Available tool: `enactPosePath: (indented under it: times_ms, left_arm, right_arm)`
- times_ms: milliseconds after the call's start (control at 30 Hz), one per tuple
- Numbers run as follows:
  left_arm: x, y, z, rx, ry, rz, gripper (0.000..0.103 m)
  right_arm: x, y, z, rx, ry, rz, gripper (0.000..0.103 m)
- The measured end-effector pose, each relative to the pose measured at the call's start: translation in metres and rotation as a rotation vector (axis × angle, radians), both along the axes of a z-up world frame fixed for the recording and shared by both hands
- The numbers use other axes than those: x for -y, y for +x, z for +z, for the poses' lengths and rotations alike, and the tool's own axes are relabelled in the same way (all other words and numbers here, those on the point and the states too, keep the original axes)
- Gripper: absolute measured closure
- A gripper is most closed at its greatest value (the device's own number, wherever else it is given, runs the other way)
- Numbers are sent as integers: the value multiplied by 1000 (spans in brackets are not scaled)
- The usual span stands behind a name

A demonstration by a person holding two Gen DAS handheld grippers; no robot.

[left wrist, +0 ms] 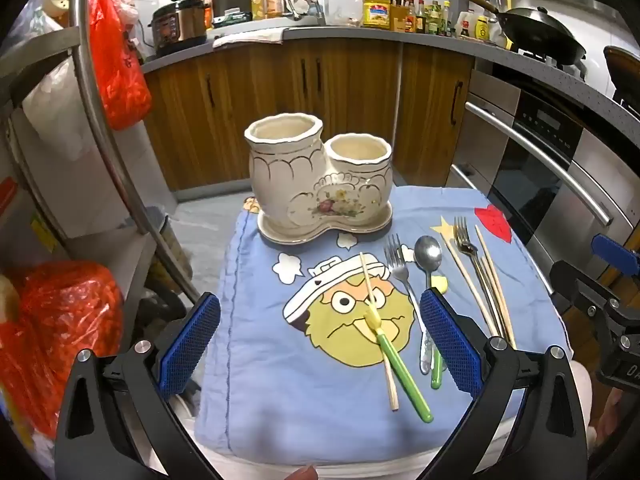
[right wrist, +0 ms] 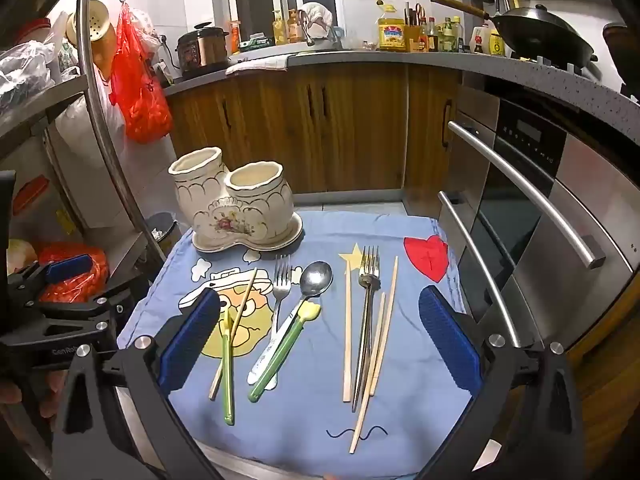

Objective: Organize utensils

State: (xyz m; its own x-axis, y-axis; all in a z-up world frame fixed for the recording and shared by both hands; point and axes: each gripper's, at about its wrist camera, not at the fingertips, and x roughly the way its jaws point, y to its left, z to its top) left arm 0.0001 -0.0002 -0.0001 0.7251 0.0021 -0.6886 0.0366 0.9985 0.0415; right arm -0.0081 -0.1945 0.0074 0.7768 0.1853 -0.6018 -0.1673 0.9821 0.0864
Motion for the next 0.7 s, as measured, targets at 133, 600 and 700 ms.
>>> enactPosePath:
  times_ms: [133,600,700]
  left_arm:
    - [0,0,0,1,-2,0,4]
    - [-2,-1,0,2,1,1,4]
    - [0,-1,0,2,-2,1,4]
  right_arm:
    - [1,-1,0,3,2,-1,5]
    - [2,-2,1,5,8,-2,5]
    - [2,-1,1,3,8,-1,5]
